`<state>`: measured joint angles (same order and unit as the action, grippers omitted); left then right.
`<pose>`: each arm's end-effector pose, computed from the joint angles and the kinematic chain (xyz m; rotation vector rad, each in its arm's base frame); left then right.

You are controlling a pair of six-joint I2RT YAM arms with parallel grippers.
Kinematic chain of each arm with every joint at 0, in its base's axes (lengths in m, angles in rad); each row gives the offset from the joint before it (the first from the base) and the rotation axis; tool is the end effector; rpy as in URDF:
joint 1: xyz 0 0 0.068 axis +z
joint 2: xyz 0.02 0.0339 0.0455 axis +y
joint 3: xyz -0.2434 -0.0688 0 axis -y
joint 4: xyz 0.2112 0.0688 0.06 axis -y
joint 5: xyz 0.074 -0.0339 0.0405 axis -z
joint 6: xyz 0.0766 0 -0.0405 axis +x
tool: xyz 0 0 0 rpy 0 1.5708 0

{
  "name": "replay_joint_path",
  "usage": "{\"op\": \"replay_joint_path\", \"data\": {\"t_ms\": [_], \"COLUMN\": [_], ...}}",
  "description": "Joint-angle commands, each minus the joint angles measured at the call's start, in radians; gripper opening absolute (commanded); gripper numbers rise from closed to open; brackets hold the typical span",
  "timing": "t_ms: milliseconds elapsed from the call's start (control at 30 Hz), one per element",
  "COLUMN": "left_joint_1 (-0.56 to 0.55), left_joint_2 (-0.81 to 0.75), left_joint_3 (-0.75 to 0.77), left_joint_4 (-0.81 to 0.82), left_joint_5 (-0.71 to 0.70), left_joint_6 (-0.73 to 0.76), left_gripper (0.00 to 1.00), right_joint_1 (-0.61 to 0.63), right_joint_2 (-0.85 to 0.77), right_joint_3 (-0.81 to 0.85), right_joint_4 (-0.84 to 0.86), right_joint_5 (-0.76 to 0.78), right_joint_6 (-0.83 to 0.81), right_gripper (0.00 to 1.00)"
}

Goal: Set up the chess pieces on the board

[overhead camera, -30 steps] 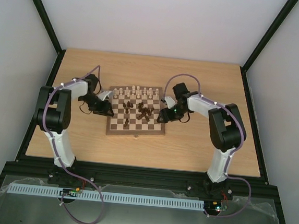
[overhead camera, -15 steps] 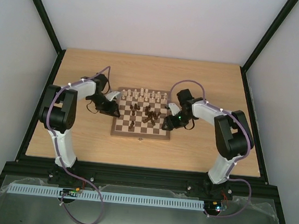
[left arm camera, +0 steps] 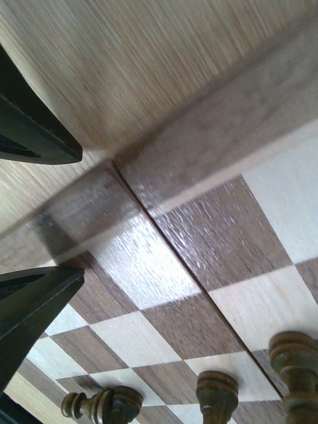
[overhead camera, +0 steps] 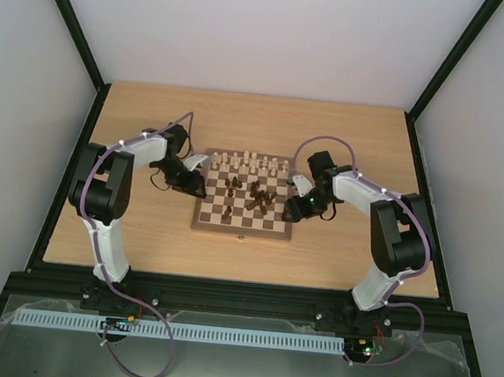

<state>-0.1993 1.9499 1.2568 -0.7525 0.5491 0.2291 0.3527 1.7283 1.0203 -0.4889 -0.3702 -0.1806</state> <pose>0.3139 -0.1042 0.1126 0.6666 2.8233 -0.8142 0.2820 0.1334 0.1268 -0.8184 2.6266 0.5576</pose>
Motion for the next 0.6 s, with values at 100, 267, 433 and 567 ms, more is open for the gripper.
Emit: {"op": "replay_joint_path", "data": {"t_ms": [100, 267, 433, 567], "left_joint_1": [0.058, 0.053, 0.045, 0.012], "left_joint_2": [-0.137, -0.324, -0.589, -0.680], "left_joint_3": [0.106, 0.042, -0.212, -0.310], "left_joint_4": [-0.102, 0.042, 0.442, 0.575], "left_joint_5": [-0.077, -0.070, -0.046, -0.057], "left_joint_6": [0.086, 0.036, -0.014, -0.042], "left_gripper": [0.48, 0.47, 0.49, 0.54], "right_joint_1": [-0.041, -0.035, 0.014, 0.101], "right_joint_2": [-0.117, -0.182, -0.165, -0.083], "right_joint_3": [0.106, 0.183, 0.285, 0.393], "right_joint_4": [-0.140, -0.131, -0.130, -0.170], "right_joint_5": [0.066, 0.050, 0.029, 0.052], "right_joint_6": [-0.097, -0.186, -0.262, -0.309], "right_gripper": [0.65, 0.64, 0.56, 0.48]}}
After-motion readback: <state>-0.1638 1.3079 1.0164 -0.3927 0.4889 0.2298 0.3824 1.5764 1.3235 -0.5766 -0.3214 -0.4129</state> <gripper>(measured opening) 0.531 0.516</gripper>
